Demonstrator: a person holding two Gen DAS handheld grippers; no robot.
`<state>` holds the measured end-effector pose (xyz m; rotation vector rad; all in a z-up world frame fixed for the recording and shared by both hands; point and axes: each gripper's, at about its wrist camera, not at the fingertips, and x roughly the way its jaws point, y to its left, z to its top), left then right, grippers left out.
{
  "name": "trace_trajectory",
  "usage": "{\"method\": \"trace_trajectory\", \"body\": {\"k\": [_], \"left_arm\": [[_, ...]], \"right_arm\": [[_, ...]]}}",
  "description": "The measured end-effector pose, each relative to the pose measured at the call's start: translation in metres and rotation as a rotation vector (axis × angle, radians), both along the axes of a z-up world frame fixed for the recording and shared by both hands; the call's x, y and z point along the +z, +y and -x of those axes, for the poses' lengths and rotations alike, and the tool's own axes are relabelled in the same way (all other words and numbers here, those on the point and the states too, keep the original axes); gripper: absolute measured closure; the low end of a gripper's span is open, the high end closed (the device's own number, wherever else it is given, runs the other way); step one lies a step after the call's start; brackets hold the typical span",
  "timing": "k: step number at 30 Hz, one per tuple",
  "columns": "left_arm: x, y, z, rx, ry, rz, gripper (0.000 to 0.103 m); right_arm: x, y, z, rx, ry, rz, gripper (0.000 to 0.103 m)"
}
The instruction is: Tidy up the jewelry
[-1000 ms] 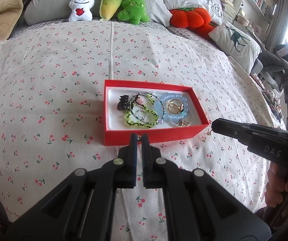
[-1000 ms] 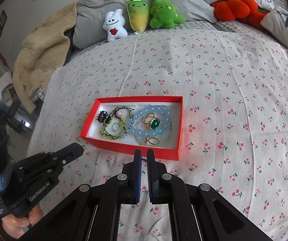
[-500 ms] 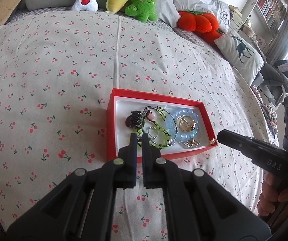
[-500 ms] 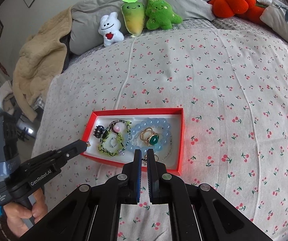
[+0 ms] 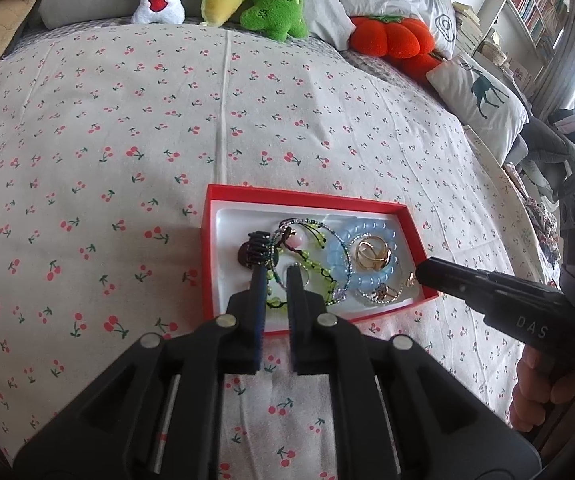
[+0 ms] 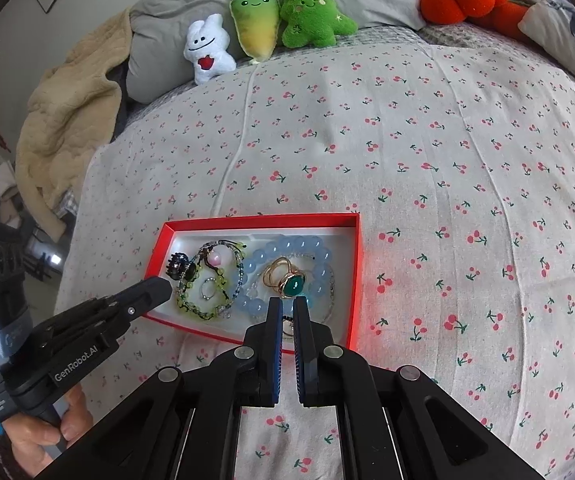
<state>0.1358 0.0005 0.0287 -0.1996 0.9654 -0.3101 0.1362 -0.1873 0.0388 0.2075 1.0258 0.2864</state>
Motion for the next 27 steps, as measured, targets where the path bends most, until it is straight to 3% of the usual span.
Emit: {"method": "trace_trajectory", "body": {"k": [6,11,16,21,23,27], "left_arm": [[0.007,0.0,0.01,0.025,-0.012,-0.056,0.076],[0.011,-0.001,0.023,0.101,-0.021,-0.254,0.049],[0.01,0.008,0.043,0.155,-0.01,-0.288,0.022],[0.005,0.012,0.068,0.193,0.03,-0.309,0.011],[0.007,0.012,0.08,0.205,0.019,-0.321,0.001],[0.012,0.013,0.098,0.225,0.015,-0.332,0.001]], "right_arm": [[-0.006,-0.001,-0.006,-0.012,0.016,0.009,0.097],[-0.011,-0.001,-0.01,-0.028,0.011,0.018,0.092],[-0.003,0.0,0.004,-0.008,0.01,0.051,0.089],[0.003,-0.004,0.034,0.004,0.01,0.099,0.089],[0.004,-0.009,0.047,-0.009,0.016,0.097,0.089],[0.006,-0.014,0.069,-0.036,0.017,0.122,0.082]]}}
